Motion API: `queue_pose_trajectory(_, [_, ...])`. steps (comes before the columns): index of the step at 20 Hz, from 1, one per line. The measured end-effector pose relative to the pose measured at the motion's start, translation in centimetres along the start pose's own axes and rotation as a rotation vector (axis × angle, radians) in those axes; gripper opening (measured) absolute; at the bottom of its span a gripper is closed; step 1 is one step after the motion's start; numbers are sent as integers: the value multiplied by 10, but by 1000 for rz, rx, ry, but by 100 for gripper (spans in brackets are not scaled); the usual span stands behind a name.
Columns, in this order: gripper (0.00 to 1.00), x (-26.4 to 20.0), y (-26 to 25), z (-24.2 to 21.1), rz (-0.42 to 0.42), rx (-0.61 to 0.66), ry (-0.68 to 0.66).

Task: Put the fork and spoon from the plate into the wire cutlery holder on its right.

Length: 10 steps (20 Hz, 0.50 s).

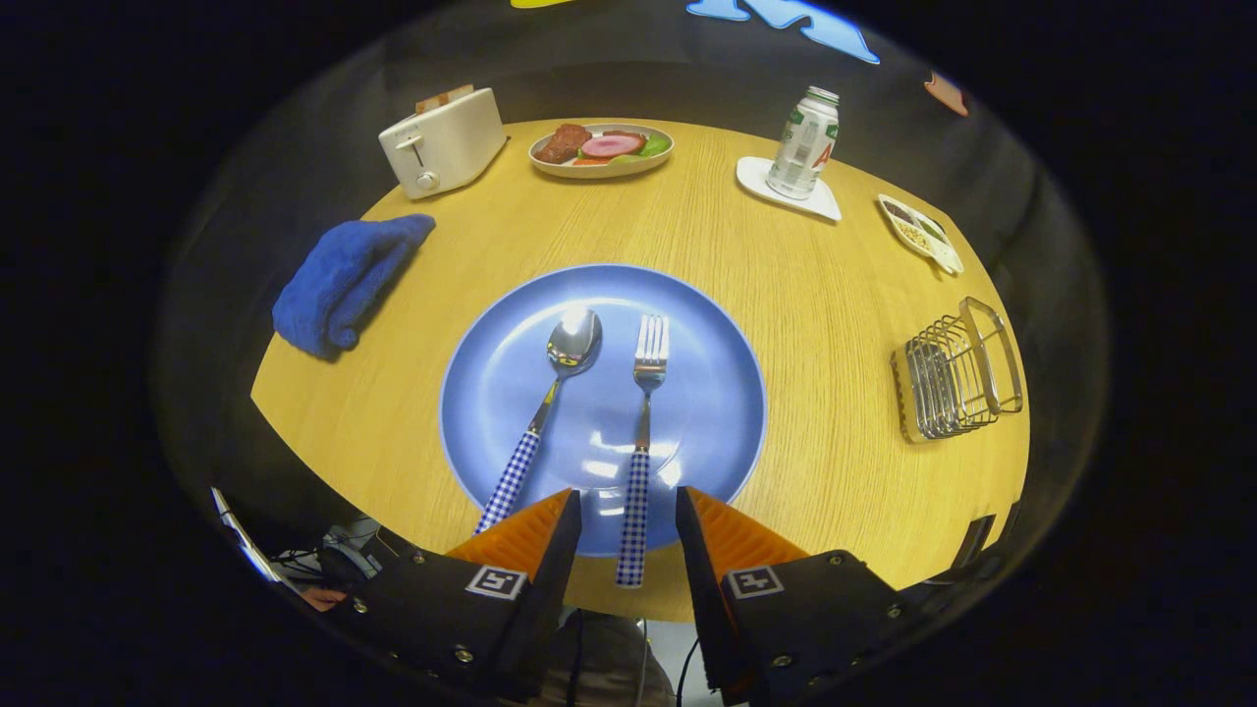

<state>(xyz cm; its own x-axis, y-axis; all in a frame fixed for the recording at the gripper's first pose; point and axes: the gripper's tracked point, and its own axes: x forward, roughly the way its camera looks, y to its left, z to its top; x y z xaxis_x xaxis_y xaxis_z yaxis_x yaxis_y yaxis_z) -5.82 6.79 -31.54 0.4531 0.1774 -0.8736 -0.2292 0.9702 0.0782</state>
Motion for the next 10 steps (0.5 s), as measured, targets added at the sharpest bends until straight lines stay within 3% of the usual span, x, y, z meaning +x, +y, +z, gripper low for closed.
queue_pose_trajectory(3, [60, 23, -12, -11, -57, -30, 59])
queue_pose_trajectory(5, [17, 19, -6, -12, -26, -18, 112])
queue_pose_trajectory(8, [17, 27, -6, -11, -23, 3, 162])
queue_pose_trajectory(9, [3, 19, -7, -9, -19, -14, 189])
queue_pose_trajectory(10, [3, 18, -9, -7, -21, -31, 193])
